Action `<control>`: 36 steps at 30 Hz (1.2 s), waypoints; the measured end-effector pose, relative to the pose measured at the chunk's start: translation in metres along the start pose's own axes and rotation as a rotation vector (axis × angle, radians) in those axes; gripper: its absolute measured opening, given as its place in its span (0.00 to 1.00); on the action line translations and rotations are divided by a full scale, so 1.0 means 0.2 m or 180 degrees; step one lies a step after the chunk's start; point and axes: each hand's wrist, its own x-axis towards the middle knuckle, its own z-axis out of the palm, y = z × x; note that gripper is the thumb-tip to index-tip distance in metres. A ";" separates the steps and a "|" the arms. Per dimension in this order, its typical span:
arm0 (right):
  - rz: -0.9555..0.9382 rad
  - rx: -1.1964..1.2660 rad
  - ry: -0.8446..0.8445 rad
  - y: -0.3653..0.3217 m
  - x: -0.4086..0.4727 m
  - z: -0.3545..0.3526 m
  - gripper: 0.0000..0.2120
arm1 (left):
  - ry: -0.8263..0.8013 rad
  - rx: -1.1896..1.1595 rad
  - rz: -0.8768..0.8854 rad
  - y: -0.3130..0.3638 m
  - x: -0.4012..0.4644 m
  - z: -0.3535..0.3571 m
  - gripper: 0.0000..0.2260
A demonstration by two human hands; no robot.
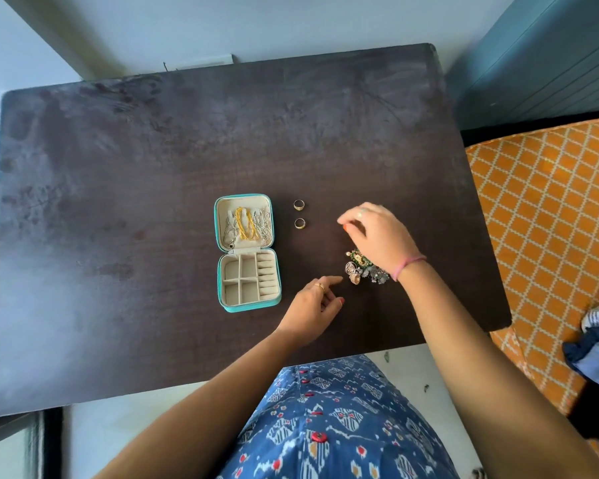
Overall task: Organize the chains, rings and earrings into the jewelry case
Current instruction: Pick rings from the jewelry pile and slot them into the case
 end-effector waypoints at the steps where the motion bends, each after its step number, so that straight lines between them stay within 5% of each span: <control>1: 0.0097 0.0053 0.0110 0.03 -0.06 -0.01 0.09 | -0.0053 -0.0002 -0.0003 0.00 0.00 0.00 0.19; 5: 0.0464 0.0108 0.0027 0.08 -0.30 0.03 0.08 | -0.0106 -0.0028 -0.0067 0.00 0.02 0.00 0.25; 14: 0.0847 -0.0368 -0.0153 0.03 -0.40 0.17 0.14 | 0.0165 0.0013 -0.0166 0.03 0.02 0.02 0.21; 29: -0.0155 -0.1308 -0.0542 0.04 -0.22 0.07 0.14 | 0.0072 0.0337 -0.0239 0.06 0.01 0.05 0.25; 36: -0.0143 -0.1294 -0.0630 0.03 -0.20 0.09 0.13 | 0.0042 0.0430 -0.0264 0.08 0.01 0.05 0.24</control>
